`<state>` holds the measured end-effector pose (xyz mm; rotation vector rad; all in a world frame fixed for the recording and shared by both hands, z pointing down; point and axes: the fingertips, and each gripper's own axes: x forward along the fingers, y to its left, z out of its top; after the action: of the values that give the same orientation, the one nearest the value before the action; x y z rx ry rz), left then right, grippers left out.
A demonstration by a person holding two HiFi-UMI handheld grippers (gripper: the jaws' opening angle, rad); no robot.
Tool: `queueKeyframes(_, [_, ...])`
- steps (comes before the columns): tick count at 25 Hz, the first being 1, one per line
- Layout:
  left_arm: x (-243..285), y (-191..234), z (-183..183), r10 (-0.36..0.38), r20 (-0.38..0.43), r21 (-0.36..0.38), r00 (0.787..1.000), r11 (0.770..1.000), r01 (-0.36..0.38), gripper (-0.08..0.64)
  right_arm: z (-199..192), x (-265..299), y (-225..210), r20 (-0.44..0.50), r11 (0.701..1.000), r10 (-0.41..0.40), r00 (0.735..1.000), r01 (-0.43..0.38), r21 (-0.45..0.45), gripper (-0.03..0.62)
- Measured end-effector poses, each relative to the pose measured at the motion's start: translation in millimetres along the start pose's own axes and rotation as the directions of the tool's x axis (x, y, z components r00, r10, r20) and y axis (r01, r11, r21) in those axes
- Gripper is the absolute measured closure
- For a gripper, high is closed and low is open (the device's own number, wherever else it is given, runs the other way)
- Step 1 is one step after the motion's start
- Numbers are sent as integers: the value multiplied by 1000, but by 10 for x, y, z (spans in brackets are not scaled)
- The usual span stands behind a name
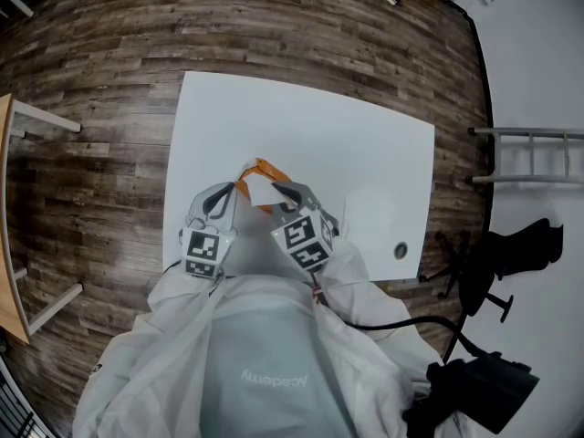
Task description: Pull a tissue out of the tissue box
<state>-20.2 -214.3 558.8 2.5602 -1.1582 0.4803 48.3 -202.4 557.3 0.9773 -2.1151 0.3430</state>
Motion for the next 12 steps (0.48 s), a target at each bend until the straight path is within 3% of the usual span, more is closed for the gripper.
queueKeyframes(7, [-28, 6, 5, -7, 4, 2, 1000, 1000, 7, 560, 93, -127, -67, 42, 998, -18, 999, 16, 55, 588])
queueKeyframes(12, [-13, 5, 49, -14, 5, 14, 1000, 1000, 14, 561, 116, -249, -207, 86, 987, -34, 996, 20, 157, 588])
